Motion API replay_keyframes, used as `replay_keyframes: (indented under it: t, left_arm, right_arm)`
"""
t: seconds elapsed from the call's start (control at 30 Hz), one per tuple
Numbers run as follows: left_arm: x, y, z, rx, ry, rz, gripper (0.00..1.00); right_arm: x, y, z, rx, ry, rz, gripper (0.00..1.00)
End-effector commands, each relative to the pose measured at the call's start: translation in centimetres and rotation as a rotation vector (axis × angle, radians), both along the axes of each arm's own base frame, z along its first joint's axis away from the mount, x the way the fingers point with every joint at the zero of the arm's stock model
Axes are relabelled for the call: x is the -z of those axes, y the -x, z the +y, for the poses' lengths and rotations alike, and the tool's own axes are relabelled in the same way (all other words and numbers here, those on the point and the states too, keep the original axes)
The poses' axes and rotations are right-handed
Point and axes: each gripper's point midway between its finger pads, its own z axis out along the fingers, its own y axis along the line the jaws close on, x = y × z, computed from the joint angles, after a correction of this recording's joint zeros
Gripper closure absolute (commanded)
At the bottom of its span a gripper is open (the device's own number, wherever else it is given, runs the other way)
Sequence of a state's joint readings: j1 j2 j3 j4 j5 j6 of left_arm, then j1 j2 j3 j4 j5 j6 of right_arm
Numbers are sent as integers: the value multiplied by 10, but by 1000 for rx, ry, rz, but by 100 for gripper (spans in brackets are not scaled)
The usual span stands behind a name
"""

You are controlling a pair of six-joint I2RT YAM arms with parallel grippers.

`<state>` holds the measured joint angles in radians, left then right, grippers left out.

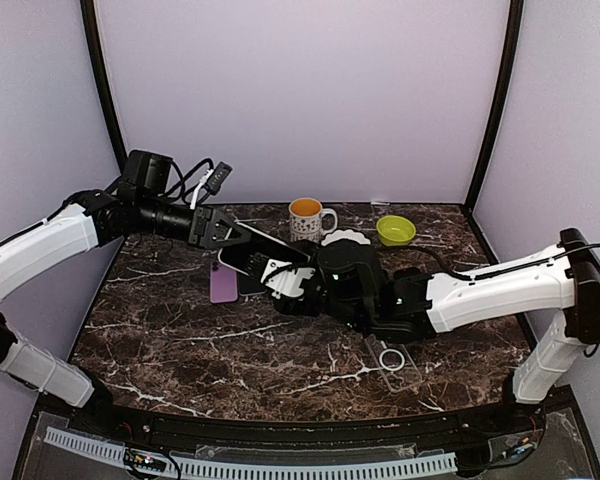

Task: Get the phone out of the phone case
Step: Pass from the right arm to the left, then pass from the left arm to the right

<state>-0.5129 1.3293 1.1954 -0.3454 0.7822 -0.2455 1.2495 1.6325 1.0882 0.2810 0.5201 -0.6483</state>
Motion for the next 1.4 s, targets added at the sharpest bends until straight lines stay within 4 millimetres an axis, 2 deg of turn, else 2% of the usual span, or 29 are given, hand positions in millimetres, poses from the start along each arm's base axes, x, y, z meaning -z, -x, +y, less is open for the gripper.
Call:
replay_keyframes:
  t: [0.0, 0.03, 0.07, 0.1, 0.23, 0.27, 0.33, 0.37, 0.4, 0.47, 0.53, 0.6, 0.63, 0.67, 0.7, 0.73, 0.77, 0.8, 0.83, 0.87, 0.93, 1.03, 1.17, 1.37]
  left_arm:
    - [-15, -2, -3, 17, 41, -14, 74]
    - [-18, 1, -4, 33, 56, -16, 93]
    - [-17, 3, -5, 42, 61, -14, 97]
    - [-20, 6, -5, 61, 77, -22, 100]
    - [-26, 12, -5, 83, 111, -61, 100]
    - [-26, 13, -4, 82, 113, -68, 100]
    - [-30, 12, -2, 68, 111, -115, 100]
    - [-34, 11, 2, 47, 99, -158, 100]
    - [-35, 10, 4, 36, 91, -182, 100]
    - [-39, 7, 11, -4, 66, -270, 100]
    - [-42, 2, 21, -63, 43, -372, 100]
    - [-54, 1, 30, -118, 62, -492, 100]
    - [-54, 6, 36, -135, 66, -524, 100]
    - [-71, 13, 40, -143, 103, -604, 100]
    - [-64, 16, 42, -141, 105, -616, 100]
    - [-77, 24, 45, -140, 139, -680, 100]
    - [-71, 27, 46, -131, 143, -686, 100]
    - [-82, 38, 48, -110, 180, -734, 100]
    - [-78, 42, 48, -95, 191, -737, 100]
    - [-87, 53, 47, -63, 229, -764, 100]
    - [-91, 66, 46, -9, 276, -779, 100]
    - [-95, 79, 44, 46, 329, -787, 100]
    - [-103, 91, 43, 93, 391, -784, 100]
    - [-108, 101, 42, 145, 434, -780, 100]
  right_arm:
    - [-52, 0, 10, 10, -135, -127, 100]
    - [-52, -1, 11, 9, -133, -131, 100]
    - [-52, -1, 12, 10, -129, -136, 100]
    - [-53, -1, 13, 8, -129, -140, 100]
    - [-59, -2, 14, 16, -142, -139, 100]
    - [-59, -4, 13, 29, -147, -123, 87]
    - [-60, -8, 11, 60, -163, -78, 31]
    - [-62, -11, 7, 81, -183, -52, 15]
    - [-63, -14, 3, 87, -199, -19, 8]
    - [-59, -14, -3, 53, -229, 88, 3]
    - [-58, -10, -10, -9, -265, 199, 1]
    - [-58, 0, -16, -83, -302, 294, 2]
    - [-57, 3, -19, -111, -318, 342, 1]
    - [-54, 7, -21, -143, -324, 402, 1]
    - [-54, 7, -24, -160, -339, 453, 1]
    - [-55, 10, -25, -191, -353, 502, 1]
    - [-58, 11, -28, -222, -375, 546, 1]
    - [-61, 18, -28, -279, -394, 593, 2]
    - [-65, 21, -29, -320, -413, 627, 2]
    - [-69, 27, -29, -370, -423, 659, 4]
    - [-74, 37, -24, -455, -422, 709, 7]
    - [-78, 50, -14, -556, -401, 758, 13]
    - [-76, 53, -3, -629, -404, 740, 22]
    - [-95, 63, 4, -766, -465, 680, 34]
